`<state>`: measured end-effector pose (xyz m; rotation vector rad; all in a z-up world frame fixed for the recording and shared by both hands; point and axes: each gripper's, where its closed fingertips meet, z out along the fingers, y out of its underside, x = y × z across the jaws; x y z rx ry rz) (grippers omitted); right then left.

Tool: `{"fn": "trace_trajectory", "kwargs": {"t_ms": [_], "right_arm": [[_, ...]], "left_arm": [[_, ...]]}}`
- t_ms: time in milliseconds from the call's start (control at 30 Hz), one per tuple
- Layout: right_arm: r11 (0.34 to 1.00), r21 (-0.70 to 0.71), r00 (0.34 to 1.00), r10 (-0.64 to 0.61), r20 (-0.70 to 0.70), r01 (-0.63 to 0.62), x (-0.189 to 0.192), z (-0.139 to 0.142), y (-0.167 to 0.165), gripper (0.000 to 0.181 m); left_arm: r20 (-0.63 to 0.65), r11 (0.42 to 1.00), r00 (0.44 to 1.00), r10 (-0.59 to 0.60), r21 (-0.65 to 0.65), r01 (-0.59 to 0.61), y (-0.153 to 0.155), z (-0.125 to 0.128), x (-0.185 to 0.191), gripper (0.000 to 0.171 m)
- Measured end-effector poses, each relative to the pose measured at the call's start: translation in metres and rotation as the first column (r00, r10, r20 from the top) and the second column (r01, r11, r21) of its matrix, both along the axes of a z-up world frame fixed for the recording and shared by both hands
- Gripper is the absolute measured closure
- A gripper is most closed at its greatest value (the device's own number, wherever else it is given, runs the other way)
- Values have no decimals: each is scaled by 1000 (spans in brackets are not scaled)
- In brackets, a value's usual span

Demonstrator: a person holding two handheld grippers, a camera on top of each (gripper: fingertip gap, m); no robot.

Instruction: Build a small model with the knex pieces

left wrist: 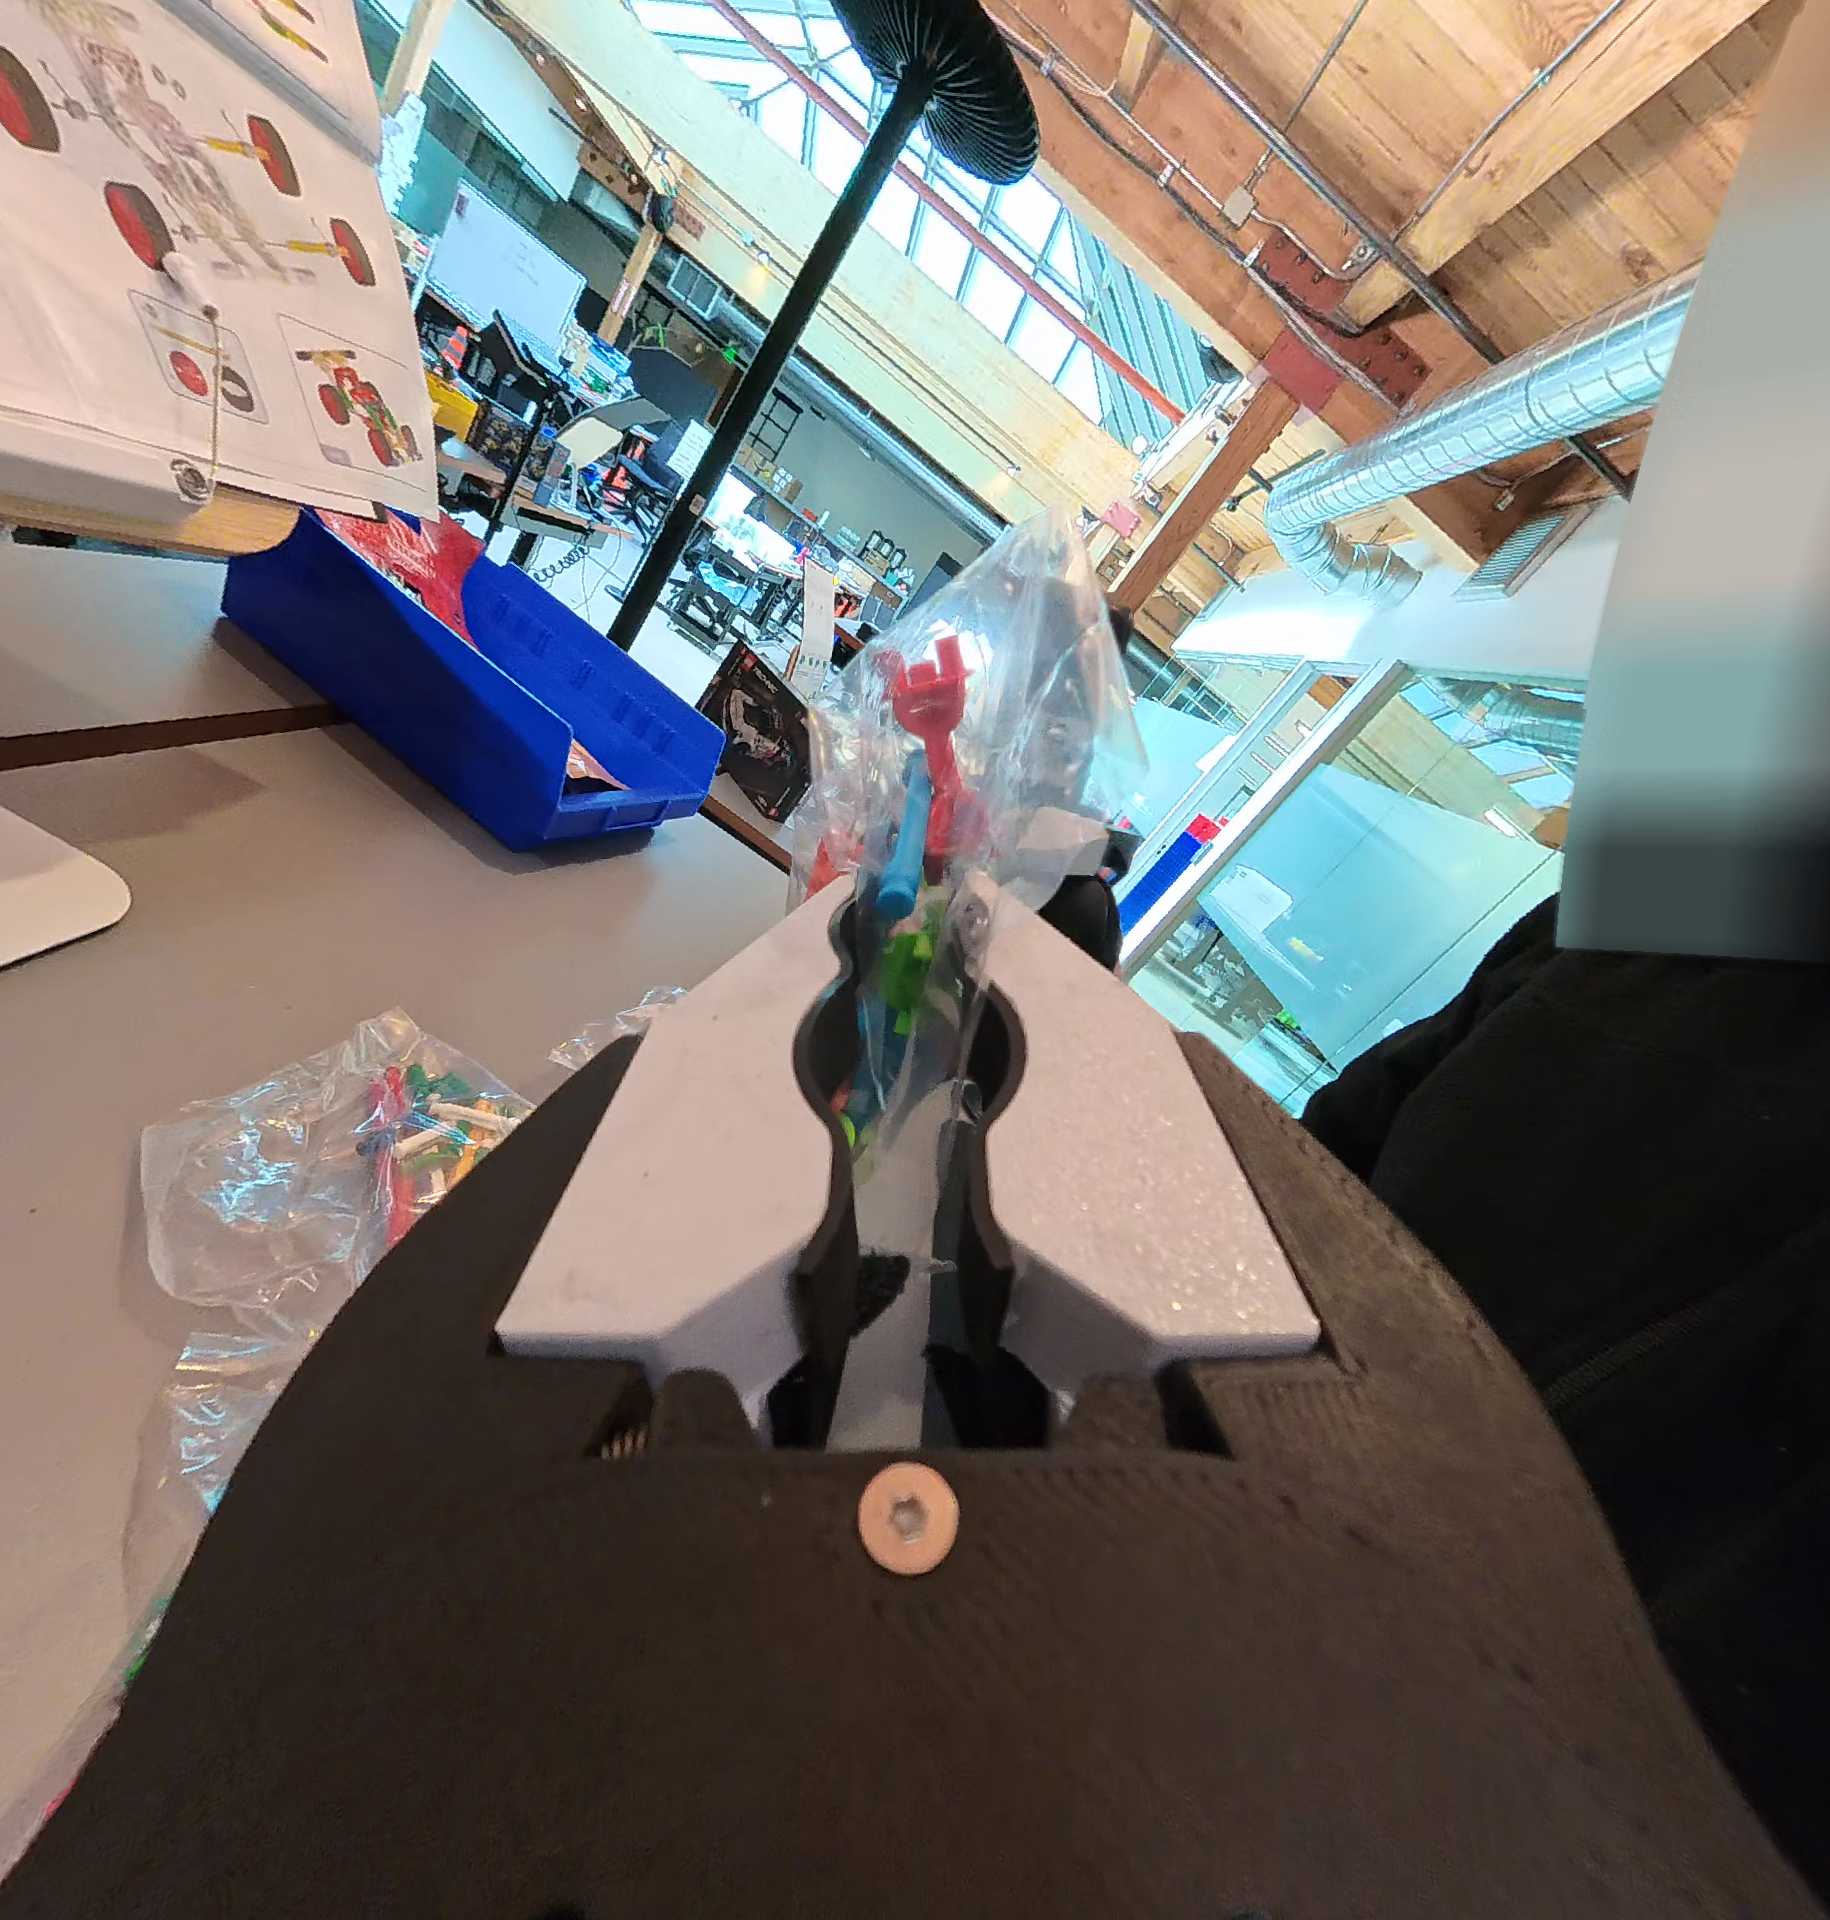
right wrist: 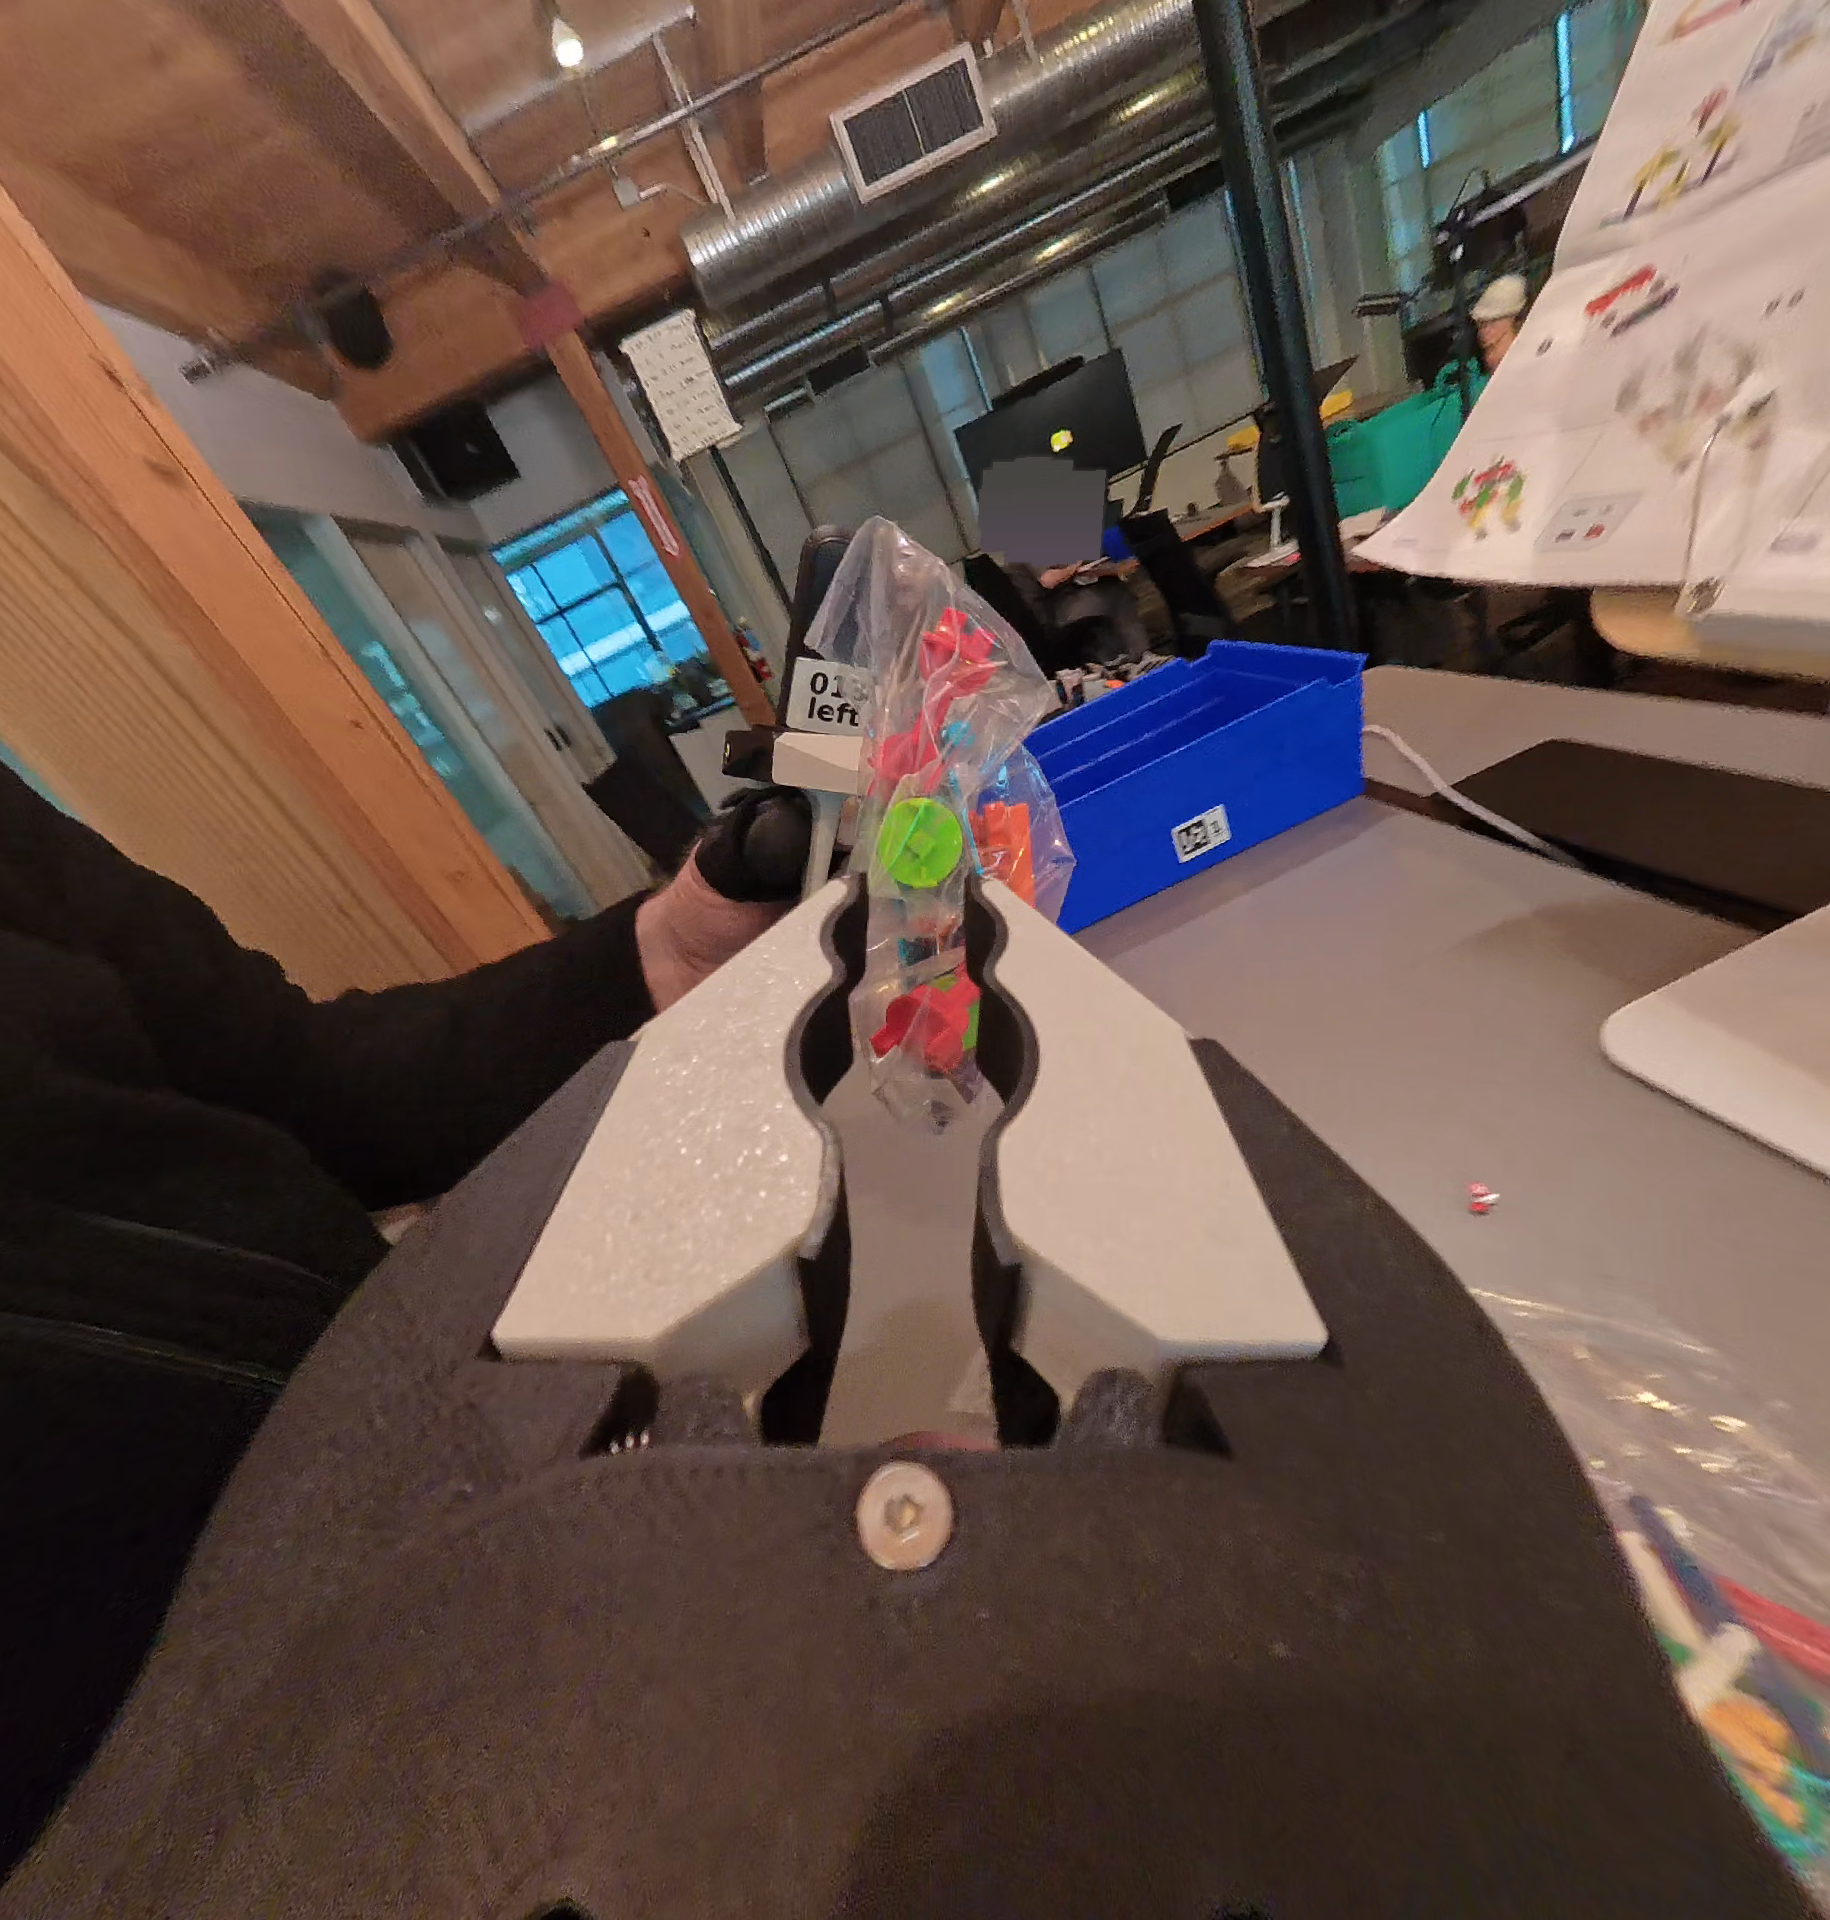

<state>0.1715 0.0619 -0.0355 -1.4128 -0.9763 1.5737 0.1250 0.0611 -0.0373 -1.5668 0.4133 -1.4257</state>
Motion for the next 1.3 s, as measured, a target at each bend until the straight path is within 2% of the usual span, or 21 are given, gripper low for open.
{"fn": "trace_trajectory", "kwargs": {"t_ms": [200, 300, 533, 667, 833, 967, 1067, 1133, 1200, 1233, 1300], "right_arm": [[992, 124, 998, -30, 57, 23, -3, 1, -4, 176], [992, 123, 999, -32, 44, 26, -3, 3, -4, 181], [995, 89, 999, -39, 11, 38, -3, 6, 1, 181], [996, 80, 999, -36, 4, 36, -2, 8, 2, 171], [996, 74, 999, -40, -4, 40, -4, 8, 2, 181], [997, 57, 998, -60, 3, 60, -3, 5, 6, 181], [997, 43, 997, -69, 22, 68, 3, 4, 11, 181], [996, 16, 996, -90, 24, 90, 16, 6, 22, 181], [995, 25, 993, -99, 72, 97, 23, 2, 29, 181], [995, 31, 992, -101, 79, 99, 22, 2, 30, 181], [993, 57, 987, -112, 117, 106, 19, -3, 33, 181]], "left_arm": [[49, 1000, 999, -15, -4, 15, 3, 4, 1, 163], [39, 1000, 999, -21, -2, 21, 3, 4, 3, 163], [28, 1000, 1000, -7, 0, 7, 7, 2, 0, 165], [19, 1000, 1000, 3, 3, -3, 8, 1, -1, 164], [2, 1000, 1000, 2, 3, -2, 9, -2, 0, 165], [-37, 1000, 999, 13, 16, -12, 10, -5, 0, 165], [-122, 998, 992, 44, 40, -40, 11, -12, -6, 168], [-254, 994, 964, 81, 98, -57, 10, -20, -16, 170], [-415, 985, 904, 101, 171, -31, 5, -28, -17, 171], [-502, 976, 854, 135, 215, -29, 6, -33, -18, 171], [-599, 957, 775, 202, 290, -26, 10, -34, -23, 171]]}}
